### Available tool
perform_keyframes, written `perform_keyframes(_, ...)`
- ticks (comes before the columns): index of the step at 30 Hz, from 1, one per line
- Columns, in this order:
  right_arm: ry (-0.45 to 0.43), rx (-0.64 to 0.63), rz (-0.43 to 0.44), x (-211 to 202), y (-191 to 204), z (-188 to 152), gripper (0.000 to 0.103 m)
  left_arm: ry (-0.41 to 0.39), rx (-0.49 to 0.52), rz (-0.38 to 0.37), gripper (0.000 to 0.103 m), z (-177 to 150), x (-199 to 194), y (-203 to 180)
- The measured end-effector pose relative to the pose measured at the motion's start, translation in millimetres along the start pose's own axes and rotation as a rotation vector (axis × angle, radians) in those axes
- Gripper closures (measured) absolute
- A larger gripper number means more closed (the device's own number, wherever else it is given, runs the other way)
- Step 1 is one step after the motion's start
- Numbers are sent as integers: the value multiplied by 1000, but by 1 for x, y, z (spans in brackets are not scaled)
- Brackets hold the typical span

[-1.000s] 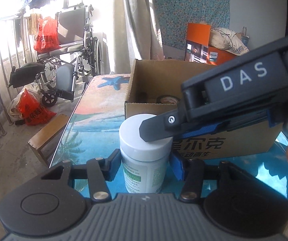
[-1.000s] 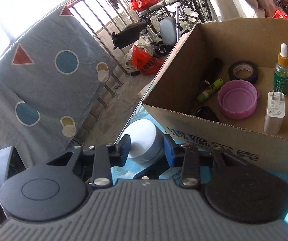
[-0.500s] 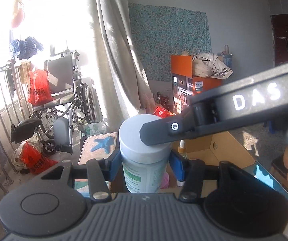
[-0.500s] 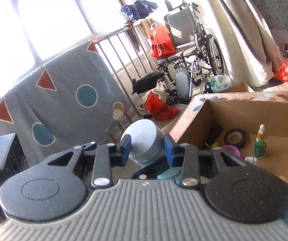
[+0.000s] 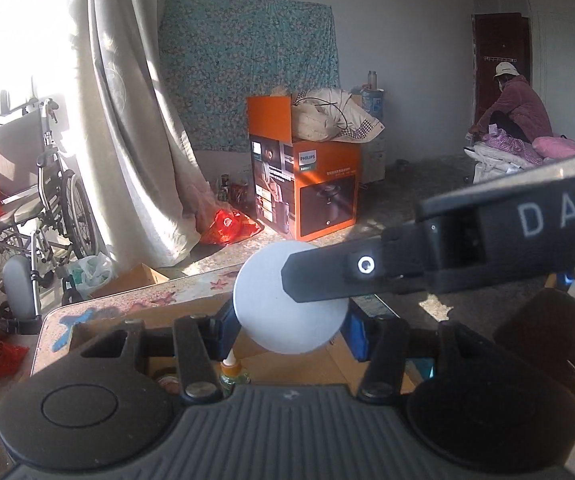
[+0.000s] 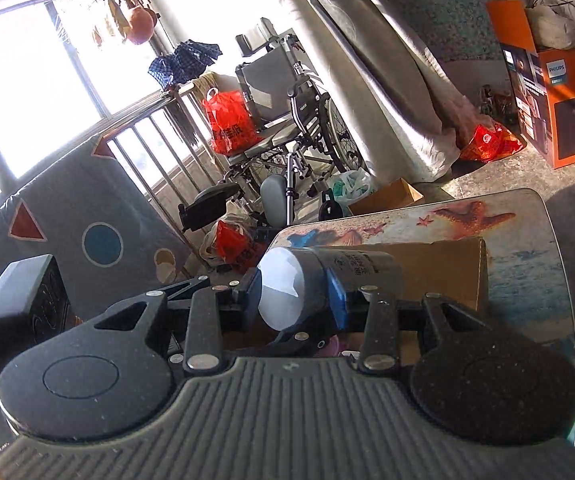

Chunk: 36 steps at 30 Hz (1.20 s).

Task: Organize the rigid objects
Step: 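Carry the pill bottle into the box and open the right tool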

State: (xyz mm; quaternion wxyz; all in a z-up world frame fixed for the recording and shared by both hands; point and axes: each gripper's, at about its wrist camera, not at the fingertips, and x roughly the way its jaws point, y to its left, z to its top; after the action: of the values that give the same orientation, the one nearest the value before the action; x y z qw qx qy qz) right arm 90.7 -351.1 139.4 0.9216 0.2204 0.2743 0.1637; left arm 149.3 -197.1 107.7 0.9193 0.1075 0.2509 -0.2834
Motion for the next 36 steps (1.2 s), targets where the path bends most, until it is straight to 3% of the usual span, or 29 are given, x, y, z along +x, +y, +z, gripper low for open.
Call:
perform_keyframes(7,49,89,-35,36,-59,-26,68,121,1,-37,49,-17,61,-6)
perform_keyframes(15,109,106,-68,78,-89,-40,67,223,-18,-62,49,-32,96,-2)
perform_keyframes(29,124,89,-72,86,-94,-41,55,303,-29,-66,49,-36,113,-7)
perform_keyframes(36,99,96,-67,81,-95,-39,53,283,-17,-63,48,-33,113,-9)
